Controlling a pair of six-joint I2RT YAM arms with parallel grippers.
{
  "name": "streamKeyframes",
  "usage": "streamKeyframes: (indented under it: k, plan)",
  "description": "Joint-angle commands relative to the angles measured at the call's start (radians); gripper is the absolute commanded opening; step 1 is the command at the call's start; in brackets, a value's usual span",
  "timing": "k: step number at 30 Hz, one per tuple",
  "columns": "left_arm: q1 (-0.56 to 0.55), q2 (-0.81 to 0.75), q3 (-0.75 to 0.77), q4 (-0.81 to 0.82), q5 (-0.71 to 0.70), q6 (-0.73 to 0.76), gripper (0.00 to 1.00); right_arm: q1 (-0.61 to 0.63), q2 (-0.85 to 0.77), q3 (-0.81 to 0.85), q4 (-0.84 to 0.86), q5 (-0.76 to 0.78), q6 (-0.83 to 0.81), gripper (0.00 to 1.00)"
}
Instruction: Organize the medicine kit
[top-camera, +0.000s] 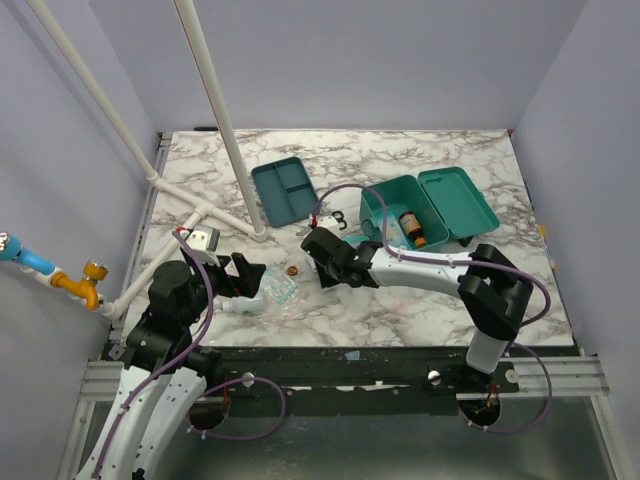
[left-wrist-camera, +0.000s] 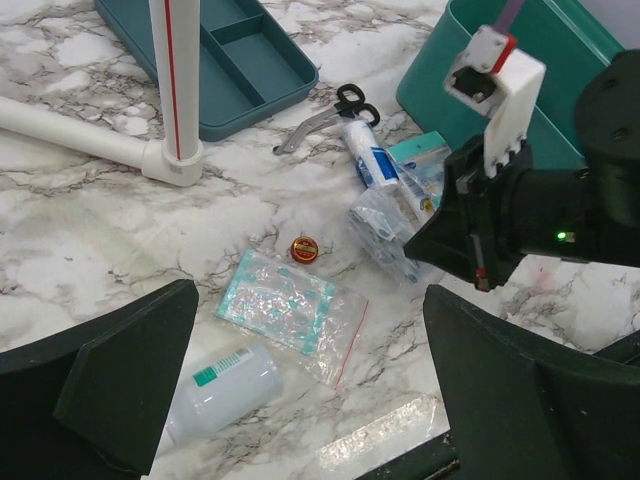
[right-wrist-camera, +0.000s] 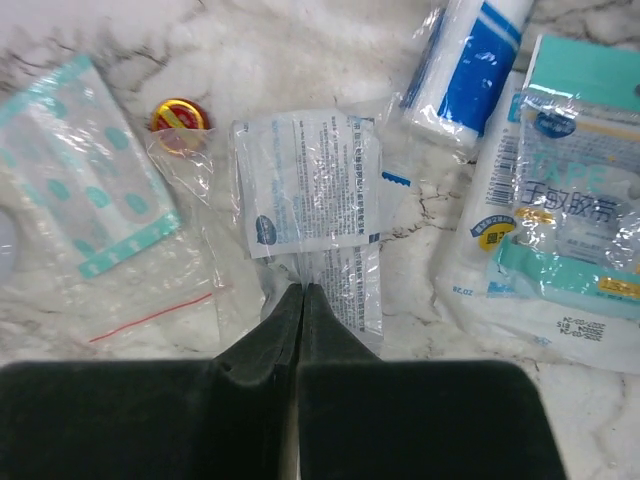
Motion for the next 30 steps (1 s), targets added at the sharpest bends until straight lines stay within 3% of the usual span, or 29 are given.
streamKeyframes:
  k: [1, 10, 21, 30]
  plan:
    - [-0.005, 0.006, 0.007, -0.007, -0.003, 0.010, 0.99, 0.003, -0.120, 0.003, -0.043, -0.020, -0.018, 0.01]
    - [-0.005, 0.008, 0.007, -0.006, -0.007, 0.009, 0.98, 0.004, -0.337, 0.058, -0.141, 0.070, -0.074, 0.01]
    - [-0.005, 0.001, 0.008, -0.012, -0.013, 0.010, 0.99, -0.012, -0.386, 0.246, -0.270, 0.279, -0.249, 0.01]
    - [-0.005, -0.003, 0.008, -0.012, -0.014, 0.010, 0.99, -0.235, -0.411, 0.269, -0.273, 0.201, -0.351, 0.01]
